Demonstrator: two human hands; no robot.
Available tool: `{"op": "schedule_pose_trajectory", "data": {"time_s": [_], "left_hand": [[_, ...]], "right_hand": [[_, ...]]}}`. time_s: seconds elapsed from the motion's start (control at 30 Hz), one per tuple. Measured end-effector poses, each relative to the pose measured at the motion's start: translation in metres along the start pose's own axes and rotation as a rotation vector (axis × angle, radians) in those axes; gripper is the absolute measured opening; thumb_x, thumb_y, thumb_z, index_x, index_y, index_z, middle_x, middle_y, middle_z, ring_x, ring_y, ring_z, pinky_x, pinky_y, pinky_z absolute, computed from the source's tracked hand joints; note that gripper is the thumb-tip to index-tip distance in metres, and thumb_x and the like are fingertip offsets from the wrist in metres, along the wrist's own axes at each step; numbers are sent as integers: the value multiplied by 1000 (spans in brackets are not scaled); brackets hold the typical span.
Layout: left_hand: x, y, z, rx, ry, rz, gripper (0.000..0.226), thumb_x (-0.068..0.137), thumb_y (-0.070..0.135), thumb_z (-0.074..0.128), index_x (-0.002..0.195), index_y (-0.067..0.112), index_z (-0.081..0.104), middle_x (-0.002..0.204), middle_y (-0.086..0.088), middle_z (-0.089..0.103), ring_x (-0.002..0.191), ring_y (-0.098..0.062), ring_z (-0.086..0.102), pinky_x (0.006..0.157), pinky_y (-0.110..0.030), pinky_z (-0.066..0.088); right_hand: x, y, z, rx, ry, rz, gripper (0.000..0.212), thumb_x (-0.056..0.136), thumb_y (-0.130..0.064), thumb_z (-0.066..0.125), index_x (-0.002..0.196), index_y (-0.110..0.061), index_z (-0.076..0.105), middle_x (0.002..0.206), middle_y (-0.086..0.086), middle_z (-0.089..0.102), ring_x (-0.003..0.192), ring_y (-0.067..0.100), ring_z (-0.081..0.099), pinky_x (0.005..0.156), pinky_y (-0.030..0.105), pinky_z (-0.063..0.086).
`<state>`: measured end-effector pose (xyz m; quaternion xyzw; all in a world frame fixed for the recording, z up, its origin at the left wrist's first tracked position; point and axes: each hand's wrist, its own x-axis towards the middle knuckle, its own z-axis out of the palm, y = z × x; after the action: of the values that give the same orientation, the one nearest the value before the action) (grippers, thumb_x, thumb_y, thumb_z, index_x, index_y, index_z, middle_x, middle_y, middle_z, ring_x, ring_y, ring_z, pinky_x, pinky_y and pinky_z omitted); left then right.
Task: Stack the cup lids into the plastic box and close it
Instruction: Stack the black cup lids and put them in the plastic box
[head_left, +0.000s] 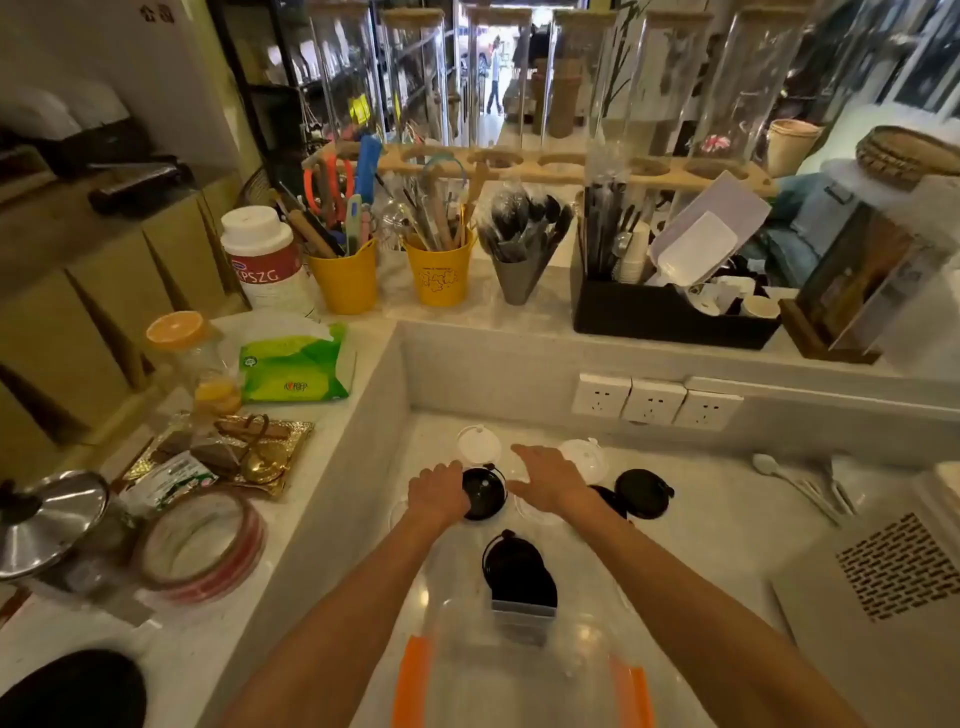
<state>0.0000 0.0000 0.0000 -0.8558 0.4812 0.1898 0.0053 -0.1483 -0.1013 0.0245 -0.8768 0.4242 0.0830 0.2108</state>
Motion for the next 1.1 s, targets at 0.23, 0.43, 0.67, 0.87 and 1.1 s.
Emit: {"op": "schedule_pose_trajectory", "data": {"time_s": [0.23, 0.43, 0.67, 0.87, 1.1], "left_hand": [[15, -2, 13, -66, -124, 35, 42, 94, 17, 44, 136, 16, 50, 128, -8, 68, 119, -31, 59, 108, -40, 32], [14, -1, 22, -667, -128, 6, 51, 90, 4, 53, 140, 12, 51, 130, -13, 66, 122, -33, 61, 101, -40, 49], [13, 5, 13, -1045, 198, -17, 59, 96, 8, 57, 151, 13, 36, 134, -13, 43, 114, -26, 52, 101, -41, 48], [-1, 8, -15, -1656, -301, -256, 55, 100, 52, 47, 135, 9, 54, 120, -13, 66, 95, -26, 66, 77, -39, 57], [-22, 38, -16, -1606, -748, 85, 66, 86, 45, 74, 137, 7, 56, 129, -16, 67, 114, -31, 67, 99, -46, 55]], "right_hand": [[35, -36, 38, 23, -212, 173, 35, 99, -31, 52, 126, -11, 61, 130, 9, 64, 121, 27, 59, 104, 35, 43], [41, -36, 49, 539, -59, 346, 42, 94, -17, 59, 133, -2, 53, 133, 19, 59, 127, 35, 53, 112, 42, 36], [31, -14, 15, 1012, 68, 350, 16, 94, -8, 59, 100, -2, 72, 95, 15, 67, 92, 30, 62, 82, 41, 53], [-6, 23, -17, 1234, 137, 35, 21, 101, -10, 52, 106, -16, 71, 105, 5, 72, 104, 24, 69, 86, 30, 58], [-32, 43, -19, 1349, 42, -82, 35, 100, -12, 42, 92, -19, 75, 109, 3, 70, 104, 20, 67, 85, 28, 57]]}}
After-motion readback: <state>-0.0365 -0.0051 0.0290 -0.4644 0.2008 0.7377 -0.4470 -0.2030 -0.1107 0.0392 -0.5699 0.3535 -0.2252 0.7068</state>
